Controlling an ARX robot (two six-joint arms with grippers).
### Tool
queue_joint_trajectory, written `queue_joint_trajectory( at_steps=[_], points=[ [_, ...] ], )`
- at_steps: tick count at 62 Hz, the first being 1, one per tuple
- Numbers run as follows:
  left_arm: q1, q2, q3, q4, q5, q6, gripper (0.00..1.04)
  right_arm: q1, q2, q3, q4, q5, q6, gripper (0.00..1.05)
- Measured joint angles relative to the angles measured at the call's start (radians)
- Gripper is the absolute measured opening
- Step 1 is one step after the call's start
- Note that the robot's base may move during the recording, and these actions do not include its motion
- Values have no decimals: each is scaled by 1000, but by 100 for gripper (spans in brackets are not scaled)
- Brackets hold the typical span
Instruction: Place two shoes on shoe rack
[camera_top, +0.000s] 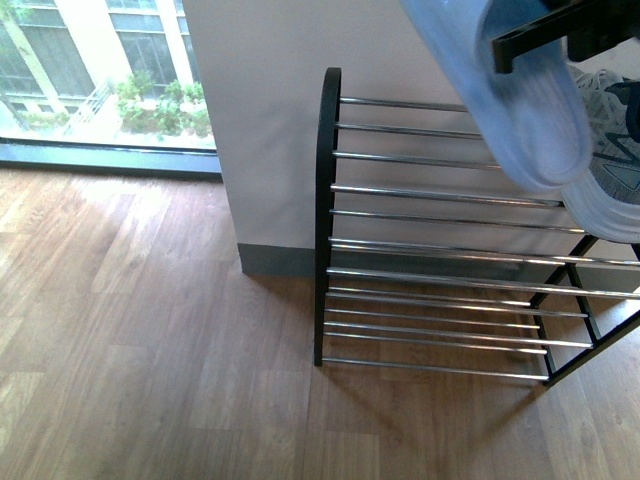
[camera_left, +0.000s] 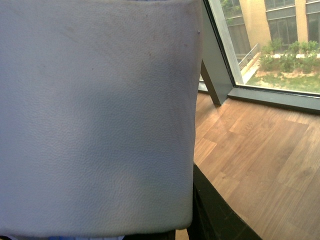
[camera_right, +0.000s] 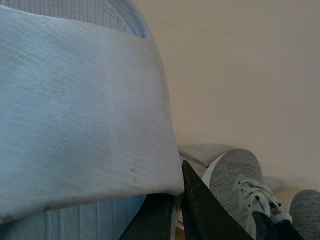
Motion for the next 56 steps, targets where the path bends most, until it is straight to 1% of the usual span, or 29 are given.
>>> queue_joint_trajectory(
  at_steps=[15,22,27,45,50,56],
  points=[
    [0,0,0,0,0,0,2,-49,279,204,-66,68,-41,1],
    [0,0,0,0,0,0,2,-75,370,295,-106,116,-54,1],
    [0,0,0,0,0,0,2,-100,433,378,-165,173,-49,1],
    [0,0,0,0,0,0,2,-117,466,462,-284,255,14,1],
    [0,0,0,0,0,0,2,-117,468,470,-300,258,20,1],
    [0,0,0,0,0,0,2,-116,468,480,-363,255,41,1]
  ],
)
